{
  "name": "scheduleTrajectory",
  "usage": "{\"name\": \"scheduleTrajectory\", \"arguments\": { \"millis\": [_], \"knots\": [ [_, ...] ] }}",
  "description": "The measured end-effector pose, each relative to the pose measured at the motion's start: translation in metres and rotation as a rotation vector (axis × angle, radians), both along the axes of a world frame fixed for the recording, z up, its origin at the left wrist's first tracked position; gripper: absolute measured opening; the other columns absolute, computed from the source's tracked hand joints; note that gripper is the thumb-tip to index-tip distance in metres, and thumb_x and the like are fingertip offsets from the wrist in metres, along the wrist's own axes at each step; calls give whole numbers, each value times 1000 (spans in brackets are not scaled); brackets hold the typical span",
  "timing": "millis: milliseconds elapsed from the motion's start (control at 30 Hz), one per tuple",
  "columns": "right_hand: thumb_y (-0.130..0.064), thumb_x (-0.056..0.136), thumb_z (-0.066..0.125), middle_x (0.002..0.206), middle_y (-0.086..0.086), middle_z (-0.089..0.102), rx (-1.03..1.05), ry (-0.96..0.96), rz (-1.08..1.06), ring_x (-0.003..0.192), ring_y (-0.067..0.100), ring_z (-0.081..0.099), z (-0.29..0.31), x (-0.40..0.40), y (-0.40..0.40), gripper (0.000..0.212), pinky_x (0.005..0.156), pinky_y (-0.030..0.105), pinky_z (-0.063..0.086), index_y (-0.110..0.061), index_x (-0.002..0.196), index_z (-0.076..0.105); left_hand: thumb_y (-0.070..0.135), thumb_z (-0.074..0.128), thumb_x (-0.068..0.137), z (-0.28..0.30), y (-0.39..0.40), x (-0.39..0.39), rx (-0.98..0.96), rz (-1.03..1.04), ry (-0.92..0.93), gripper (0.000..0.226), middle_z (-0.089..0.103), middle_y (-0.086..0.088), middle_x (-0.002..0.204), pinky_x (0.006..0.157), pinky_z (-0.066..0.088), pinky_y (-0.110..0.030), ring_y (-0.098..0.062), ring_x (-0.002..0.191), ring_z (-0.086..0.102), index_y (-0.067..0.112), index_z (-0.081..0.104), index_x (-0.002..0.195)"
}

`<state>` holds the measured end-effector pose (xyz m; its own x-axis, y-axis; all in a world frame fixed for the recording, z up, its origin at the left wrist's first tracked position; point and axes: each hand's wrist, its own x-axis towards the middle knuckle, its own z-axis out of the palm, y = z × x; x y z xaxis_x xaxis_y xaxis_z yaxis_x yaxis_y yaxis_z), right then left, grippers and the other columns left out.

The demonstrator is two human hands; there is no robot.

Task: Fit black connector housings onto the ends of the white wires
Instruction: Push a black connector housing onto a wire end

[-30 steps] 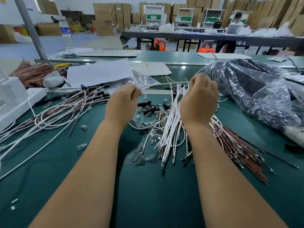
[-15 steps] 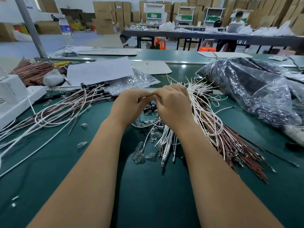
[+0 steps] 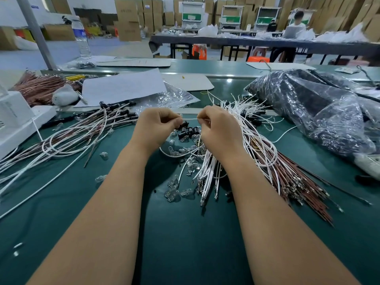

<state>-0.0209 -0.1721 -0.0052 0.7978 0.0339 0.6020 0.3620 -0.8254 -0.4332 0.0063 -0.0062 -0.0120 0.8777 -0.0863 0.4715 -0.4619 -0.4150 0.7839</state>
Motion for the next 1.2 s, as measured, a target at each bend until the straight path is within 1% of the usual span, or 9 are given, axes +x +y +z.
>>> {"name": "scheduleTrajectory", "arguments": {
  "millis": [67, 133, 267, 467, 600, 767, 867, 1000, 1200],
  "knots": [
    [-9, 91, 55, 86, 1, 64, 6, 5, 19, 78, 20, 58, 0, -1, 2, 10, 69, 35, 49, -12, 90, 64, 14, 72, 85, -1, -2, 0, 17, 57, -50, 4, 64, 14, 62, 58, 43, -7, 6, 54, 56, 16, 73, 81],
    [-12, 92, 55, 85, 1, 65, 7, 14, 40, 76, 20, 59, 0, -2, 4, 10, 66, 35, 51, -13, 92, 65, 15, 71, 87, -3, -4, 0, 20, 93, -78, 11, 56, 19, 52, 50, 33, -4, 7, 44, 48, 17, 71, 76],
    [-19, 94, 57, 88, 0, 69, -24, 14, 44, 77, 20, 62, 0, -2, 7, 12, 64, 31, 49, -16, 97, 68, 15, 71, 86, -3, -10, -1, 62, 133, -92, 8, 65, 1, 61, 49, 37, -11, 3, 44, 46, 11, 73, 80],
    [-16, 94, 56, 82, 0, 65, -14, 9, 35, 71, 19, 58, -2, -1, 11, 8, 58, 29, 44, -13, 92, 63, 18, 73, 84, 0, -15, -4, -18, 201, -52, 9, 66, 2, 62, 53, 43, -14, -3, 50, 53, 17, 72, 75],
    [-15, 95, 54, 78, 1, 65, 0, 6, 13, 69, 22, 57, -3, -1, 11, 8, 56, 31, 43, -12, 92, 60, 18, 71, 85, 0, -17, -5, -1, 175, 3, 18, 61, 3, 57, 50, 39, -11, 2, 45, 46, 17, 68, 67],
    [-15, 96, 52, 77, -3, 59, -10, 44, -39, 70, 20, 56, -5, 0, 9, 8, 57, 29, 39, -13, 93, 59, 25, 68, 88, -4, -15, -3, 122, 153, 49, 25, 65, -11, 63, 57, 41, -25, -14, 50, 46, 7, 69, 71],
    [-15, 96, 51, 74, -5, 54, 4, 55, -83, 70, 20, 53, -6, 2, 6, 8, 56, 28, 35, -13, 93, 58, 29, 65, 90, -4, -10, -2, 210, 201, 28, 24, 62, -3, 59, 57, 40, -25, -12, 48, 47, 12, 70, 74],
    [-15, 95, 52, 66, -11, 44, 40, 63, -117, 64, 17, 45, -6, 3, 5, 7, 48, 22, 24, -15, 92, 58, 31, 69, 85, 0, -8, -5, 444, 147, 71, 10, 68, 7, 84, 76, 52, -32, -14, 78, 60, 25, 71, 93],
    [-15, 95, 51, 75, -5, 53, 73, 73, -91, 70, 20, 49, -6, 3, 5, 8, 52, 27, 28, -14, 93, 59, 23, 71, 83, 3, -17, -7, 503, 52, 125, 25, 66, 5, 89, 81, 50, -29, -15, 82, 59, 21, 71, 108]
  ]
}}
